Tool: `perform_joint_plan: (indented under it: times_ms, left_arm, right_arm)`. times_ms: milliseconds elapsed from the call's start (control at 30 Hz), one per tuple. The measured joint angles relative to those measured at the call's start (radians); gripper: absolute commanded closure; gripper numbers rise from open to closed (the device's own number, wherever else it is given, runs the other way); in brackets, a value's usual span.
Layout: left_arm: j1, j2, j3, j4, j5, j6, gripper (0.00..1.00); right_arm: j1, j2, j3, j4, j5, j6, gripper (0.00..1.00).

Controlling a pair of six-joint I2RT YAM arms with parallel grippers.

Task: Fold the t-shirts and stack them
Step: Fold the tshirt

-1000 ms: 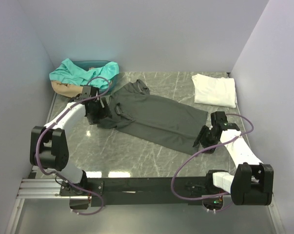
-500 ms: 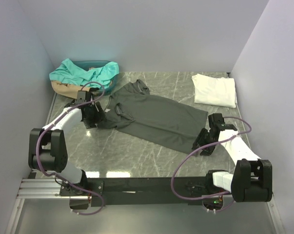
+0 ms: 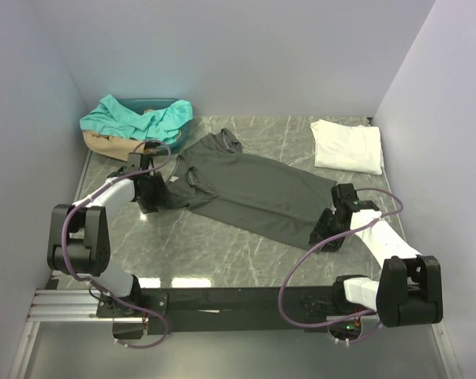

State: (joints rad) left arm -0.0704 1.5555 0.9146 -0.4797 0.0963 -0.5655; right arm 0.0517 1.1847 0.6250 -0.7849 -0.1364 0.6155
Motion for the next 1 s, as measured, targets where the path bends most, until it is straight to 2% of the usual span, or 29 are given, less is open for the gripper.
perform_joint_plan:
  times_ms: [133,233,367,433,467,500,633,1000]
  left_arm:
    - [0.000,0.014,-0.001,0.019,-0.004,-0.006,0.52]
    - [0.000,0.037,-0.001,0.029,-0.007,-0.007,0.54]
    - [0.000,0.058,-0.001,0.043,-0.007,-0.007,0.55]
    - [0.000,0.068,-0.001,0.055,-0.007,-0.008,0.65]
    - [0.000,0.072,-0.001,0.059,-0.008,-0.009,0.69]
    - [0.000,0.077,-0.001,0.064,-0.010,-0.008,0.78]
    - [0.000,0.093,-0.001,0.087,-0.015,-0.006,0.99]
    - [0.002,0.097,0.041,0.041,-0.097,0.032,0.99]
  right_arm:
    - [0.025,0.012,0.000,0.005,0.008,0.013,0.50]
    - [0.042,0.024,-0.005,0.011,0.014,0.020,0.55]
    - [0.053,0.042,-0.005,0.015,0.019,0.023,0.67]
    - [0.055,0.050,-0.005,0.015,0.021,0.023,0.73]
    - [0.055,0.053,-0.005,0.015,0.023,0.023,0.81]
    - [0.056,0.055,-0.005,0.015,0.024,0.022,0.84]
    - [0.058,0.064,-0.005,0.016,0.024,0.021,0.99]
    - [0.090,0.068,0.016,-0.026,0.050,0.016,1.00]
